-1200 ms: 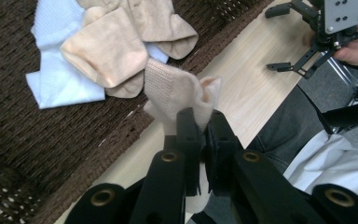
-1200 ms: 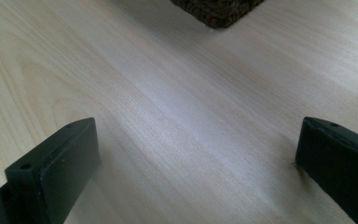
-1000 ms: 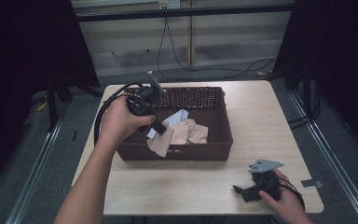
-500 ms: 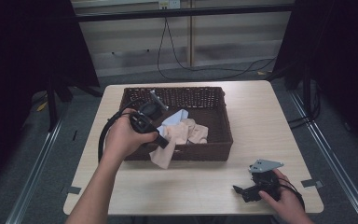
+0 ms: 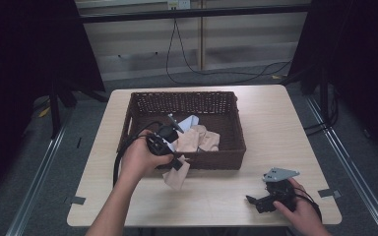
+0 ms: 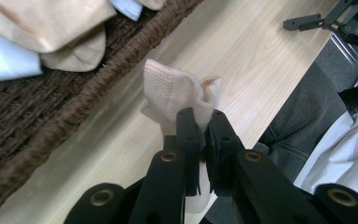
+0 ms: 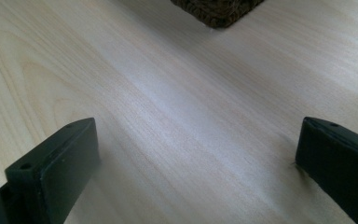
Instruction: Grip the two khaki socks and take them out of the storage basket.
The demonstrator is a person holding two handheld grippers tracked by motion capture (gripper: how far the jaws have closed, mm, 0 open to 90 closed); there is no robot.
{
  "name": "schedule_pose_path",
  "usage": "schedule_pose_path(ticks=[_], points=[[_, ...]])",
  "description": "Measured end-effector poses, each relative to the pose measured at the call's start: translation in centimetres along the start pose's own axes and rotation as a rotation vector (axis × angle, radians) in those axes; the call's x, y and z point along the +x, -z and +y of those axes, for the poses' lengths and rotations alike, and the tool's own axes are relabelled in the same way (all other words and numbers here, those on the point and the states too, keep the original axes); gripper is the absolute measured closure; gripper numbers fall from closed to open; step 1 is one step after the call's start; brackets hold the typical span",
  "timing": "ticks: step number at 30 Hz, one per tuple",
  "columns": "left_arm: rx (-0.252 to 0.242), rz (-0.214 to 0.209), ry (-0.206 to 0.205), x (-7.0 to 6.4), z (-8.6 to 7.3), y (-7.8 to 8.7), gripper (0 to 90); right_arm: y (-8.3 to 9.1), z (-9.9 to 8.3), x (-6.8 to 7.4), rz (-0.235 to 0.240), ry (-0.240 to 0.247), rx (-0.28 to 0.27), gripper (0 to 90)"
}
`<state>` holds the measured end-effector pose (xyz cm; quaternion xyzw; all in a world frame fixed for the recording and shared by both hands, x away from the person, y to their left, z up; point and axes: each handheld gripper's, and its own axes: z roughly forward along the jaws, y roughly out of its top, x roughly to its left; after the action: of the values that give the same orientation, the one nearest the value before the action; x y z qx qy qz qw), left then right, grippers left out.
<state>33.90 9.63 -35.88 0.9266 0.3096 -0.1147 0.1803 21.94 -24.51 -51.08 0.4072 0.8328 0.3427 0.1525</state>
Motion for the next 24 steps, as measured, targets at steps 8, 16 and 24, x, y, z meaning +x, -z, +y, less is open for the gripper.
schedule_pose_path(ticks=[8, 16, 24], points=[[0.017, 0.029, -0.016, -0.2, 0.1, 0.3, 51.4, 0.0, 0.0, 0.0, 0.000, -0.002, 0.001, 0.0], [0.025, 0.046, -0.025, -0.6, 1.7, 2.0, 34.5, 0.0, 0.0, 0.0, -0.001, -0.005, -0.001, 0.0], [0.004, 0.070, -0.010, -0.1, 3.7, 2.7, 18.3, 0.0, 0.0, 0.0, -0.001, -0.001, -0.003, 0.0]])
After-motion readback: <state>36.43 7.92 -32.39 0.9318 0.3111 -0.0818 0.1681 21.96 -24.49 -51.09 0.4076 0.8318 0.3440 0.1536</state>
